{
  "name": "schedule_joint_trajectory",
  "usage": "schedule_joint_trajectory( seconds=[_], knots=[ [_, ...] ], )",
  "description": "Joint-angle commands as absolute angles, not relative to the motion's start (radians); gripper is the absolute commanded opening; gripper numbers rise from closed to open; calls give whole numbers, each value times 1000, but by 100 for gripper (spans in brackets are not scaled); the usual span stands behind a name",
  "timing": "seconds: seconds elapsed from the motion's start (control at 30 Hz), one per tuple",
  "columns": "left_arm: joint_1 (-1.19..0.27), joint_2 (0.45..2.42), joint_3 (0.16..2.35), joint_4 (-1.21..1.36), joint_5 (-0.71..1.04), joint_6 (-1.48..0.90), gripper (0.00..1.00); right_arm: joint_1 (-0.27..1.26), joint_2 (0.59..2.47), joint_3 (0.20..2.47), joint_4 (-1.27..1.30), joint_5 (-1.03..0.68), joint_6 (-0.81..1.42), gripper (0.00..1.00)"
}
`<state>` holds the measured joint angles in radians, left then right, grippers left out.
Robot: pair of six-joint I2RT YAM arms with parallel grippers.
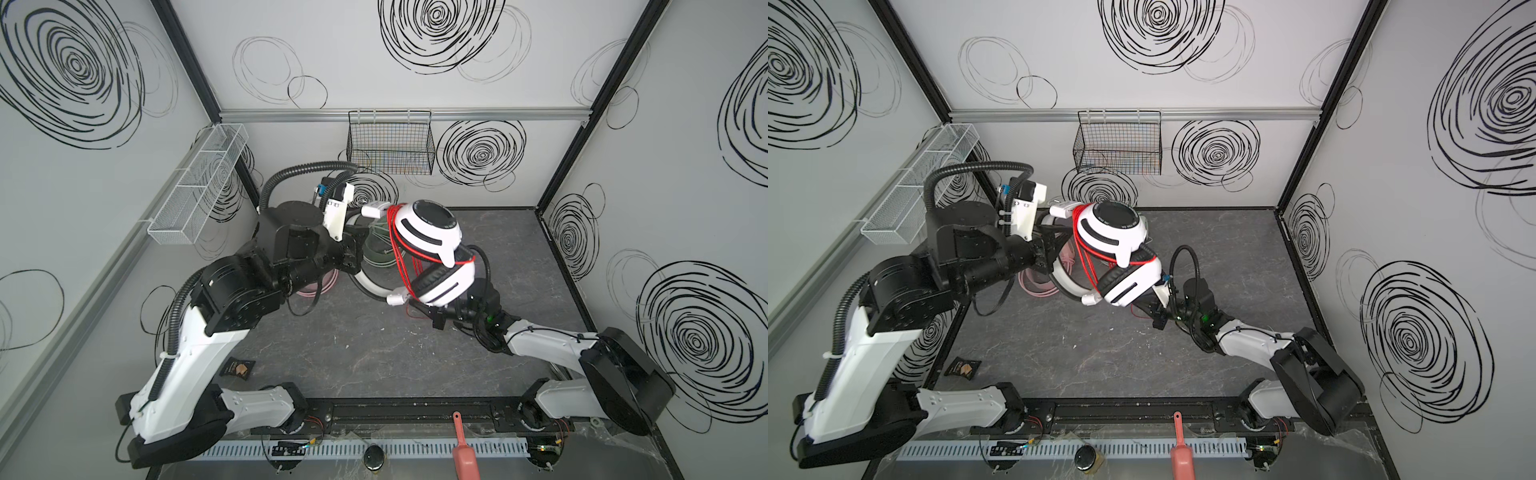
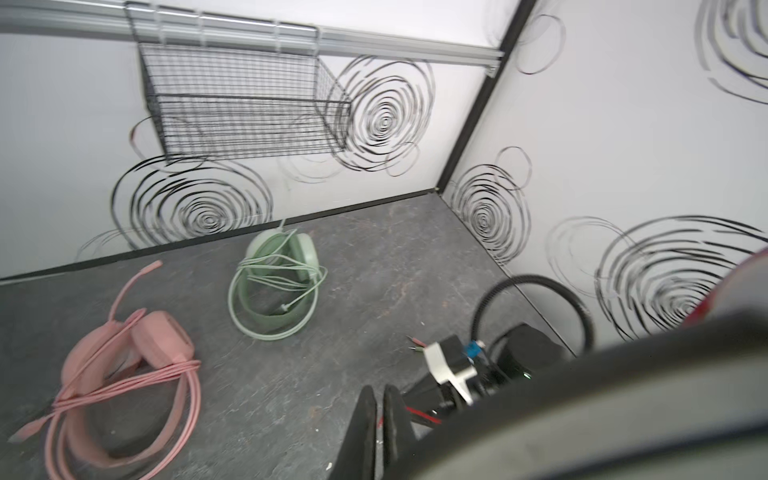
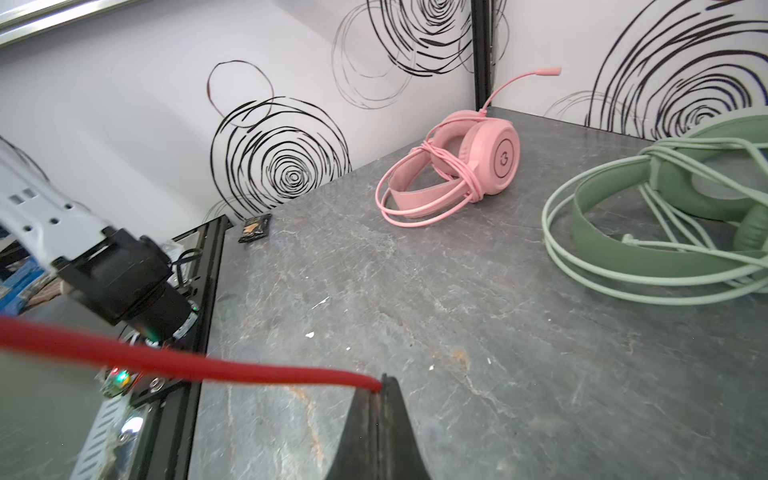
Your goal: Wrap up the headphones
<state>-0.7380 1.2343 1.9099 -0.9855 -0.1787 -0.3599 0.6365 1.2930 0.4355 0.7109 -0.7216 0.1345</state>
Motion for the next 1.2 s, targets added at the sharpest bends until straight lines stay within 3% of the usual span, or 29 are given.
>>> schedule_joint_trajectory(
  seconds=[0.0,0.17,0.4,0.57,0.83,1.0,1.17],
  knots=[
    [-676,1250,1946,-879,-201,-413,0,652,1197,386,654,-717,127,0],
    [-628,1314,1928,-874,-502,-408,0,784,959,322,394,-539,64,0],
    [-561,1424,1895,-890,-836,-423,0,991,654,405,-1,-228,81,0],
    [-547,1424,1802,-864,-916,-410,0,1118,602,523,-148,-72,79,0],
    [-601,1373,1599,-888,-922,-399,0,1173,768,897,-440,311,-59,0],
    [-684,1315,1479,-930,-799,-391,0,1165,879,1044,-403,605,-262,0],
    [-806,1253,1390,-955,-629,-357,0,1076,965,1095,-278,567,-428,0]
  ],
)
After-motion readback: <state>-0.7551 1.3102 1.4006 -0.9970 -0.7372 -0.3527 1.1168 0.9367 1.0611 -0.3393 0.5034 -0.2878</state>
